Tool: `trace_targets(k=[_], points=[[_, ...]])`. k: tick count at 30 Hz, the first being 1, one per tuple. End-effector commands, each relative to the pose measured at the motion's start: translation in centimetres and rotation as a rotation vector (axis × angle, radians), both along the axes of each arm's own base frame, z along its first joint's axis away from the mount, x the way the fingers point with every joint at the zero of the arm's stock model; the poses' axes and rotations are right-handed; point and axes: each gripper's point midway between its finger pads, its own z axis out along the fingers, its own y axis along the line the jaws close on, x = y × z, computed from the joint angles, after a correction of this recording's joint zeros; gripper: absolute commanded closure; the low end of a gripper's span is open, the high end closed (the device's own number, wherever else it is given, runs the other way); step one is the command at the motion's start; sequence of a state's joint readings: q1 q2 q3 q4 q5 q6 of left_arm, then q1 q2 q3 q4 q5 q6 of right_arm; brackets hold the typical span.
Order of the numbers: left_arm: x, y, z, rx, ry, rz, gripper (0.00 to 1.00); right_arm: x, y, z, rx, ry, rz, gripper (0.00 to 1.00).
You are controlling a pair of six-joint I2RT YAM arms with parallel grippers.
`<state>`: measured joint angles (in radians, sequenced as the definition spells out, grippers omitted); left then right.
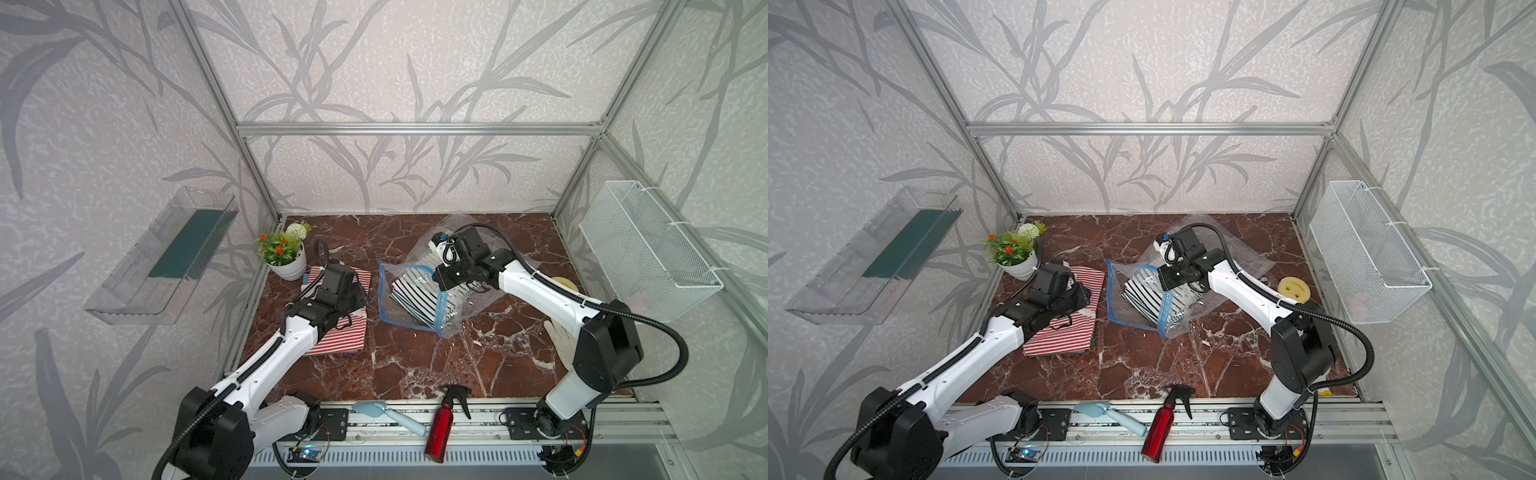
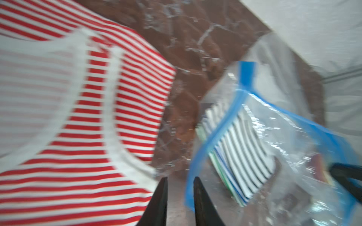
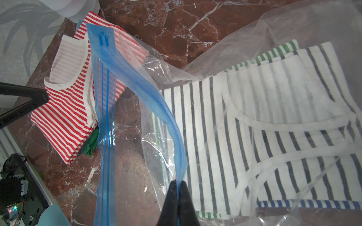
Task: Take the tank top out of the vacuum bag
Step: Take out the tank top from the vacuum bag.
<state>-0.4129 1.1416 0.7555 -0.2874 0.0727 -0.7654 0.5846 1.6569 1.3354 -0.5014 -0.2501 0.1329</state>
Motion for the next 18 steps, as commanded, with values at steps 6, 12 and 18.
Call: trace_targets(k=[6, 12, 18], points=[[0.5, -10.4, 0.7, -0.193, -0.117, -0.339, 0.8, 0.1, 1.3, 2.6, 0.023, -0.063, 0.041, 1.0], [-0.6, -12.5, -2.0, -0.189, -0.051, -0.425, 0.79, 0.0, 2.6, 4.1, 0.059, -0.107, 0.077, 1.0], [-1.4, -13.7, -4.4, -0.168, 0.001, -0.469, 0.79, 0.3, 3.9, 5.8, 0.087, -0.168, 0.1, 1.0]])
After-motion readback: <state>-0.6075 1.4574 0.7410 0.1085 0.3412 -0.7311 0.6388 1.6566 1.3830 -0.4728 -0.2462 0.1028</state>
